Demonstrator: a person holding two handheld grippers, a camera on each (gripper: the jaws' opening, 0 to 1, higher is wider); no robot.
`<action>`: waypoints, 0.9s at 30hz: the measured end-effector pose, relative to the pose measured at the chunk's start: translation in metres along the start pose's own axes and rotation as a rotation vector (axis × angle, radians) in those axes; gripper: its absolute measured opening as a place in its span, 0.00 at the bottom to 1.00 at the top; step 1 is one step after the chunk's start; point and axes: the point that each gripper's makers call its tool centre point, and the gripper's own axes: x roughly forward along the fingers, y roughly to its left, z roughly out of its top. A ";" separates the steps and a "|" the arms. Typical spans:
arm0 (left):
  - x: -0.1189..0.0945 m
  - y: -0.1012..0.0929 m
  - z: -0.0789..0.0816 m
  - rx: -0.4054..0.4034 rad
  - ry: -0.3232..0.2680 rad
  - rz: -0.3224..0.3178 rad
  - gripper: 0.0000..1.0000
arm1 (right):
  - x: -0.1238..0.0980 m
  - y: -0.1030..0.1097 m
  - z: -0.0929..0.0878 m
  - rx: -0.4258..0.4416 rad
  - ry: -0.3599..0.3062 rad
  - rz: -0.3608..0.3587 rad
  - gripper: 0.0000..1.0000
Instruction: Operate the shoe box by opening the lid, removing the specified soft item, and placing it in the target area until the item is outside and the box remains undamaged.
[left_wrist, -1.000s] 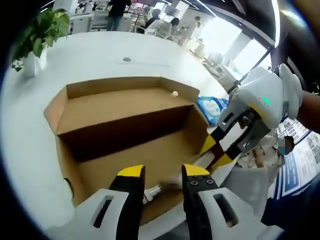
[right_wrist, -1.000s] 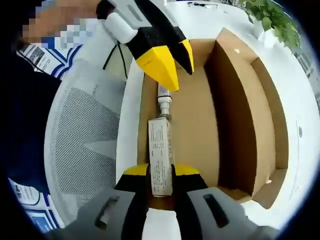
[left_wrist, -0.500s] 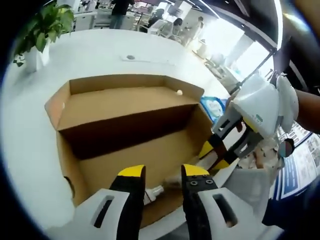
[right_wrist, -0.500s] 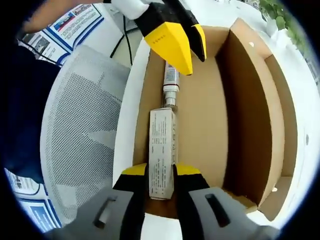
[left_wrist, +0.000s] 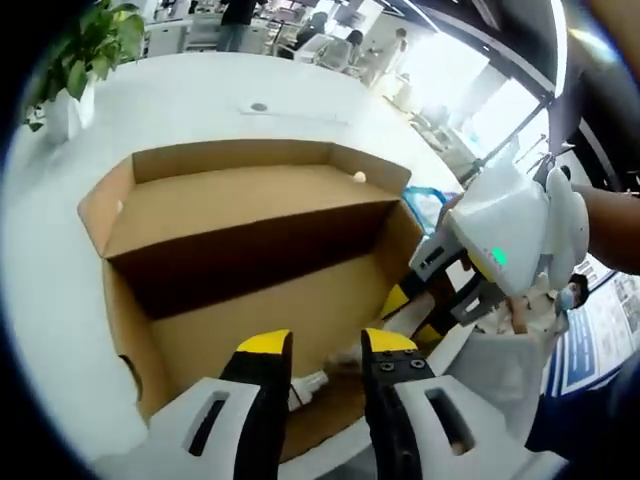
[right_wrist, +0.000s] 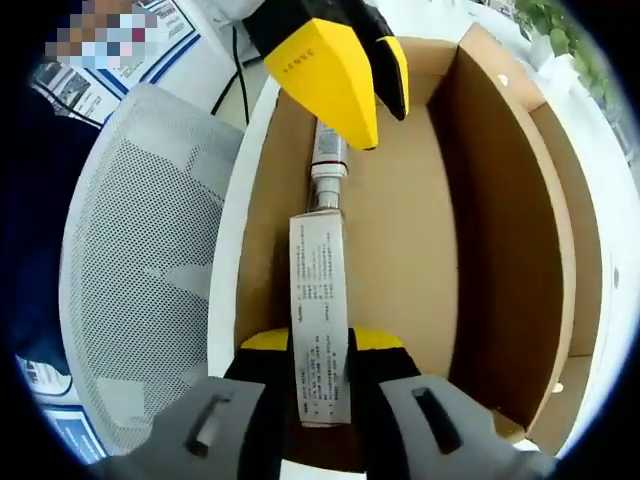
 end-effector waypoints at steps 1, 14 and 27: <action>0.000 0.000 0.000 0.001 0.001 0.000 0.26 | 0.000 0.000 0.002 0.012 -0.015 0.001 0.18; 0.012 -0.003 0.003 0.029 0.021 -0.008 0.25 | -0.014 -0.037 0.003 0.011 -0.040 -0.109 0.18; 0.014 -0.001 -0.005 0.043 0.044 -0.006 0.26 | -0.011 -0.042 0.002 0.003 -0.037 -0.110 0.18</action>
